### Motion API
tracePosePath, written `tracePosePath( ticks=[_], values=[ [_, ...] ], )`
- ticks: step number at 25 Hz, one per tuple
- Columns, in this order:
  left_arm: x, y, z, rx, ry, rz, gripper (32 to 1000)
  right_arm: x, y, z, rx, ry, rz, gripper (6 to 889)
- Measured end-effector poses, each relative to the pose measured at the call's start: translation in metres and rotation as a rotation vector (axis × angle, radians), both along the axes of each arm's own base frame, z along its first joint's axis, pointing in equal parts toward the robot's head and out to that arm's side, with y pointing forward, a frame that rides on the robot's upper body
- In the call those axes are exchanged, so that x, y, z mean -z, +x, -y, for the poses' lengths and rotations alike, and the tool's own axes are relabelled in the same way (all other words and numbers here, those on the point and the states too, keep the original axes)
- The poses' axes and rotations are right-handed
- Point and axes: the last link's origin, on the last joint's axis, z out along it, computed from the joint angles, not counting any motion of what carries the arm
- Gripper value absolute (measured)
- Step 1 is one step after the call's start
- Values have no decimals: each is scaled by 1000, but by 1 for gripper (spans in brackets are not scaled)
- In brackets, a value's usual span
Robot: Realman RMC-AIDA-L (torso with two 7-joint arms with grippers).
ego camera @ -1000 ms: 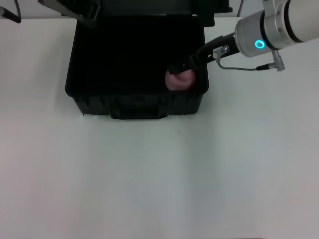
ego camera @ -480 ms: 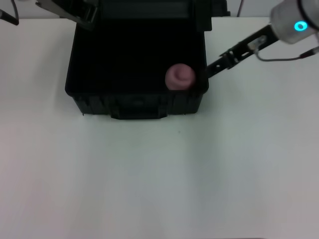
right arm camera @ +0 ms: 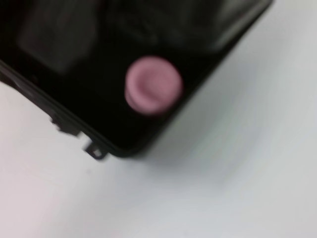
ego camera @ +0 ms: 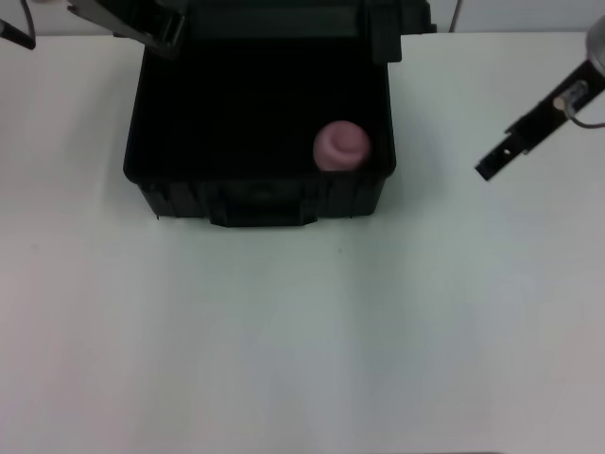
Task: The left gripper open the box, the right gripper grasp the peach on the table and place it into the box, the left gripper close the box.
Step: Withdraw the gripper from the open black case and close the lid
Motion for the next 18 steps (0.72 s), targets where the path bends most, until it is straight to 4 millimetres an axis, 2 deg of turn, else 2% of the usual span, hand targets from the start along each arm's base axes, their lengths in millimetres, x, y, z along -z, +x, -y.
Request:
tracePosePath(
  ticks=[10, 18],
  values=[
    [0, 1, 0, 1, -1, -1, 33, -6, 10, 4, 38, -12, 120, 839],
    [0, 0, 0, 1, -2, -2, 32, -8, 10, 3, 42, -8, 152, 839]
  ],
)
